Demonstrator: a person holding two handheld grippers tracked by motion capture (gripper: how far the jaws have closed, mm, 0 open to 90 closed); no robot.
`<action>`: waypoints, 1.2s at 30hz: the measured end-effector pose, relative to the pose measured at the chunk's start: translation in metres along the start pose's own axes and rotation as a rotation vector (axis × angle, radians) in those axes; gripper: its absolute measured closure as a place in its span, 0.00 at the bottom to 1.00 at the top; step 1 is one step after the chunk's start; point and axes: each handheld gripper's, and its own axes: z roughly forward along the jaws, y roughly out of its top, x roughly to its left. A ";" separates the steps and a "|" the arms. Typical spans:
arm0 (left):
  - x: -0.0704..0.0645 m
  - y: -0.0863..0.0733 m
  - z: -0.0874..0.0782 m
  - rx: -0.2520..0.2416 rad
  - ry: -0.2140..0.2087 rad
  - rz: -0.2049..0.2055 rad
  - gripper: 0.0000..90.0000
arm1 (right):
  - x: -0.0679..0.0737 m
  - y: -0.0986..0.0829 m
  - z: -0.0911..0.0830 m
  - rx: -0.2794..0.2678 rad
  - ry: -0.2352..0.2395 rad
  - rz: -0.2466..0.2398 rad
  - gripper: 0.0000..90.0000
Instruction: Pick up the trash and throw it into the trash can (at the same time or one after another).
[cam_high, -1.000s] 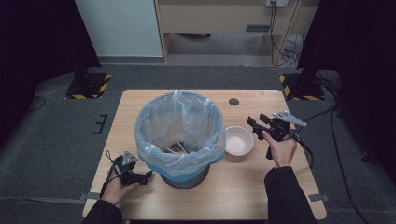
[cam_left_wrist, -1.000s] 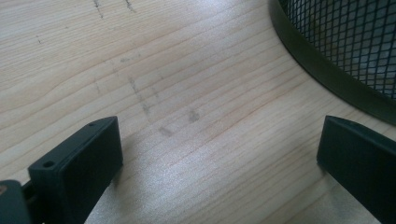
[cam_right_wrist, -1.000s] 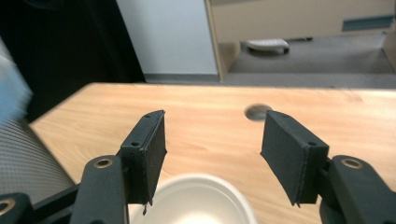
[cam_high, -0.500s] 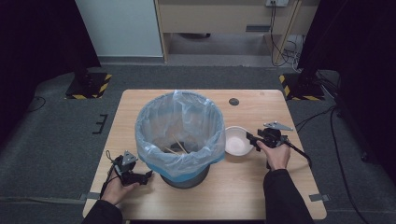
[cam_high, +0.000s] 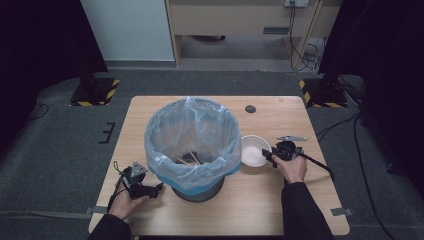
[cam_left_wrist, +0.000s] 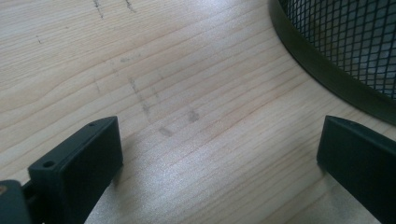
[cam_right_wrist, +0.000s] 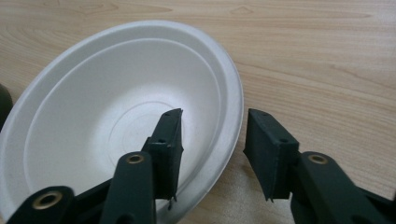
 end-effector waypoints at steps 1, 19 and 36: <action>0.000 0.000 0.000 0.000 0.000 0.000 0.00 | 0.000 0.000 0.000 0.006 -0.001 0.000 0.69; 0.000 0.000 0.000 0.000 0.000 0.000 0.00 | 0.007 0.014 -0.023 -0.003 0.043 0.086 0.93; 0.000 0.000 0.000 0.000 0.000 0.000 0.00 | -0.006 0.034 -0.067 -0.184 0.045 0.157 0.93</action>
